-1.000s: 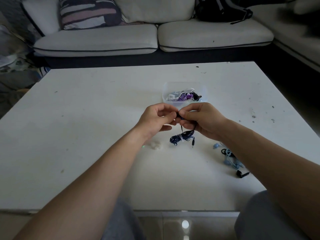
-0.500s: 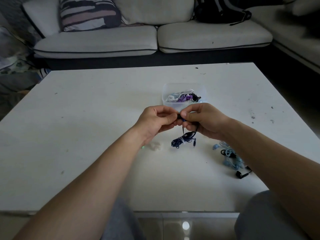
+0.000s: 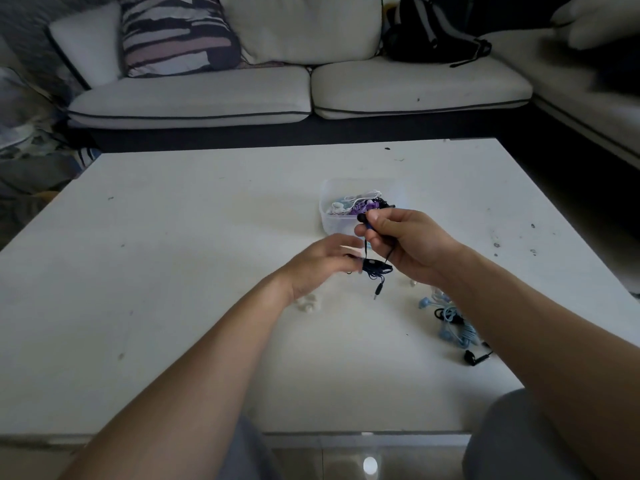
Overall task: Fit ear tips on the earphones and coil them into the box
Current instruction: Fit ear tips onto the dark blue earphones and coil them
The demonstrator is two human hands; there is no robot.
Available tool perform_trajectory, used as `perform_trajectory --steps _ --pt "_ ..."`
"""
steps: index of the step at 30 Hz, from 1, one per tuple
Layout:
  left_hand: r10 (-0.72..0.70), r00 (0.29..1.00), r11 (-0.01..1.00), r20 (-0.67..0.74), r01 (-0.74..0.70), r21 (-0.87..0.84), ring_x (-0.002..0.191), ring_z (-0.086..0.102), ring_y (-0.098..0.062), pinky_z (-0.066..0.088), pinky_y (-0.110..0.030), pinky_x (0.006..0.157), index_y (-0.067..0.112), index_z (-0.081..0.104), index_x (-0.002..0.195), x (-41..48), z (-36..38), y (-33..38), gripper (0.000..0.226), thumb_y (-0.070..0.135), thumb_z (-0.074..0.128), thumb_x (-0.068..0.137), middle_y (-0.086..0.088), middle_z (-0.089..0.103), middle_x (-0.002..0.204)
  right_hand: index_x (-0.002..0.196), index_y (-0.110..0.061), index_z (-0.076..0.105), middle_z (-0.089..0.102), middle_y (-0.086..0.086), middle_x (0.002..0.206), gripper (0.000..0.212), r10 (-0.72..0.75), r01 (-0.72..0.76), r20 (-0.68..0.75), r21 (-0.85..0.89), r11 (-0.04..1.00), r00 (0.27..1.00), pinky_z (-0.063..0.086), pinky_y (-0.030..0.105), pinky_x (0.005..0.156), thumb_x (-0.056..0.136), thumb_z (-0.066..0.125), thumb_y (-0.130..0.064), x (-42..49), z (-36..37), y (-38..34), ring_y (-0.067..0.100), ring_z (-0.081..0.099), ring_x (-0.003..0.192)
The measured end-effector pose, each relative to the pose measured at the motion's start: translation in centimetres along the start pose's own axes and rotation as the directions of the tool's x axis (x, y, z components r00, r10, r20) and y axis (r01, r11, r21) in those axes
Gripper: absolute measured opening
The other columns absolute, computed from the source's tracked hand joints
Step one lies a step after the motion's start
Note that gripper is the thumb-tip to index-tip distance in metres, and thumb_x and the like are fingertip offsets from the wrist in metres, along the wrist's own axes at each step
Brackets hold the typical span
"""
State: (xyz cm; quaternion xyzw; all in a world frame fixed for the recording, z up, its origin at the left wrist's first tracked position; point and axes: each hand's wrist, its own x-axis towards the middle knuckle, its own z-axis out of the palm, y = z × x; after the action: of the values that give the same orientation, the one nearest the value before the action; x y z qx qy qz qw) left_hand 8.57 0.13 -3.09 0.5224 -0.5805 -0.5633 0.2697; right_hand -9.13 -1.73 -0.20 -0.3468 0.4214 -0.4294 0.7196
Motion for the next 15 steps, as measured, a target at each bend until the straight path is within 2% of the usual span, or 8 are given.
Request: perform_trajectory --steps 3,5,7,10,15 --pt "-0.004 0.999 0.997 0.045 0.0 0.073 0.108 0.065 -0.012 0.053 -0.034 0.094 0.032 0.062 0.122 0.2 0.4 -0.9 0.041 0.022 0.074 0.084 0.003 0.067 0.12 0.091 -0.002 0.064 0.071 0.01 0.073 0.013 -0.003 0.004 -0.013 0.067 0.998 1.0 0.053 0.013 0.055 0.1 0.054 -0.005 -0.1 0.0 -0.2 0.006 0.063 0.052" --pt "-0.002 0.999 0.999 0.041 0.004 -0.046 0.096 0.072 -0.023 0.057 -0.034 0.087 0.024 0.063 0.12 0.2 0.8 -0.8 0.032 0.015 0.07 0.09 -0.005 0.067 0.119 0.092 -0.003 0.063 0.071 0.011 0.074 0.013 -0.005 0.007 -0.021 0.098 0.995 1.0 0.054 0.013 0.056 0.1 0.054 -0.005 -0.1 0.1 -0.4 0.006 0.064 0.054" --pt "0.038 0.999 0.991 -0.027 -0.041 -0.13 0.082 0.072 -0.023 0.059 -0.03 0.077 0.016 0.065 0.115 0.2 0.9 -0.4 0.023 0.012 0.068 0.093 -0.011 0.069 0.109 0.093 -0.004 0.064 0.07 0.012 0.077 0.012 -0.025 0.028 -0.029 0.123 0.992 0.999 0.054 0.014 0.057 0.1 0.054 -0.005 0.0 0.0 -0.6 0.007 0.066 0.057" --pt "0.059 0.991 0.985 -0.121 -0.078 -0.157 0.075 0.071 -0.02 0.056 -0.025 0.066 0.015 0.066 0.11 0.4 0.5 0.1 0.019 0.013 0.069 0.091 -0.007 0.072 0.099 0.095 -0.002 0.066 0.069 0.014 0.081 0.012 -0.071 0.081 -0.068 0.148 0.986 0.995 0.056 0.016 0.059 0.099 0.055 -0.004 0.5 -0.1 -1.0 0.011 0.069 0.063" --pt "0.104 0.943 0.973 -0.316 -0.162 -0.164 0.072 0.07 -0.019 0.055 -0.024 0.064 0.013 0.068 0.107 1.6 -0.8 2.0 0.022 0.008 0.073 0.087 -0.008 0.073 0.097 0.098 -0.001 0.067 0.069 0.013 0.075 0.012 -0.136 0.157 -0.135 0.162 0.974 0.981 0.058 0.021 0.065 0.099 0.056 -0.005 2.5 0.5 -2.6 0.015 0.067 0.067"
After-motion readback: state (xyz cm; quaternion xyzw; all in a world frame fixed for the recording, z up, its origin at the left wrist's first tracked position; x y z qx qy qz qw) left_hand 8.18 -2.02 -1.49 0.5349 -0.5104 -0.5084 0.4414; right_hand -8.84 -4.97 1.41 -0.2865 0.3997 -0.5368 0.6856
